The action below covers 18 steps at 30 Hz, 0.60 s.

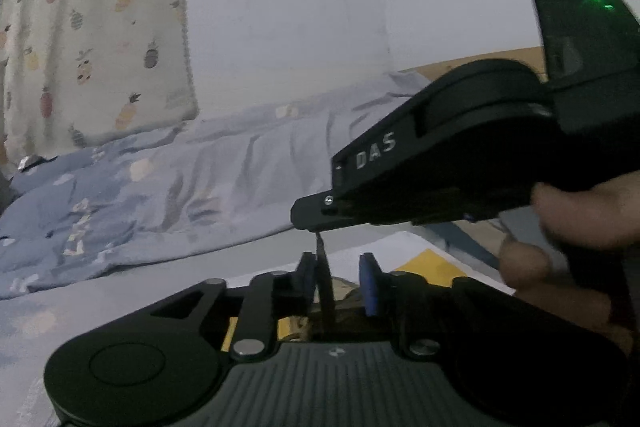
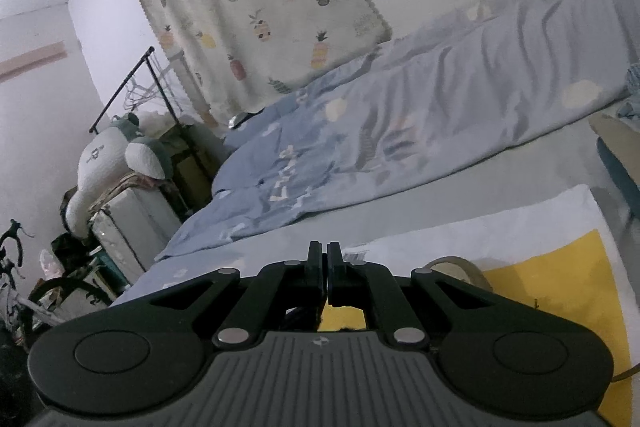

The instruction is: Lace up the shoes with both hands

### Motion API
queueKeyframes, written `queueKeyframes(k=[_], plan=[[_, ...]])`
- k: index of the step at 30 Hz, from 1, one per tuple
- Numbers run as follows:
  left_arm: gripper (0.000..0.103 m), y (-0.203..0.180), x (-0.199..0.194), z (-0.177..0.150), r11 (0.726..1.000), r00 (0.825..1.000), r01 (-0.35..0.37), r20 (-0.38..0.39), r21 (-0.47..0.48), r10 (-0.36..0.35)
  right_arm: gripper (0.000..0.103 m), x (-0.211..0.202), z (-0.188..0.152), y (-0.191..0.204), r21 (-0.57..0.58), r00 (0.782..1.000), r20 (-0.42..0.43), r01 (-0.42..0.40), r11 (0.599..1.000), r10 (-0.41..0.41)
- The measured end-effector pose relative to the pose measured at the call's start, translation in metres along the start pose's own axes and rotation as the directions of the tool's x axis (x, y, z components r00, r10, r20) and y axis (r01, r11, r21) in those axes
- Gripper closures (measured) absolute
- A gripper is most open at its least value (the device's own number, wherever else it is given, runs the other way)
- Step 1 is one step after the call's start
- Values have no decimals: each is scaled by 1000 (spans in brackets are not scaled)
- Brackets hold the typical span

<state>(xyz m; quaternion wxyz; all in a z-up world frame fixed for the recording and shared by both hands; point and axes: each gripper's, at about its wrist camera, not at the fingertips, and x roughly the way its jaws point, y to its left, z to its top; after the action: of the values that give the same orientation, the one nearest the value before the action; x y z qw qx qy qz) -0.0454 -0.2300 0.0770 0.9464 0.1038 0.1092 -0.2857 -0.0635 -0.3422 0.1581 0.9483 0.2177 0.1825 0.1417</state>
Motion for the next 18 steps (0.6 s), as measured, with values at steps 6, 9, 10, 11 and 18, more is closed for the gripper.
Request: queueKeyframes(k=[6, 9, 10, 11, 18], plan=[[78, 14, 1, 0, 998, 1000, -25, -6, -52, 25, 101, 0, 2, -4, 4, 999, -19, -29, 1000, 29], [78, 25, 0, 1, 993, 1000, 2, -4, -115, -2, 101, -1, 3, -5, -1, 998, -22, -54, 999, 54], [78, 29, 0, 2, 991, 1000, 11, -3, -137, -11, 101, -2, 3, -5, -2, 997, -23, -68, 998, 68], [78, 32, -1, 2, 986, 1000, 24, 0, -163, -24, 101, -2, 3, -5, -3, 996, -24, -83, 997, 83], [99, 46, -1, 3, 968, 999, 52, 3, -247, -53, 100, -4, 1, 1, -11, 988, -17, -153, 988, 153]])
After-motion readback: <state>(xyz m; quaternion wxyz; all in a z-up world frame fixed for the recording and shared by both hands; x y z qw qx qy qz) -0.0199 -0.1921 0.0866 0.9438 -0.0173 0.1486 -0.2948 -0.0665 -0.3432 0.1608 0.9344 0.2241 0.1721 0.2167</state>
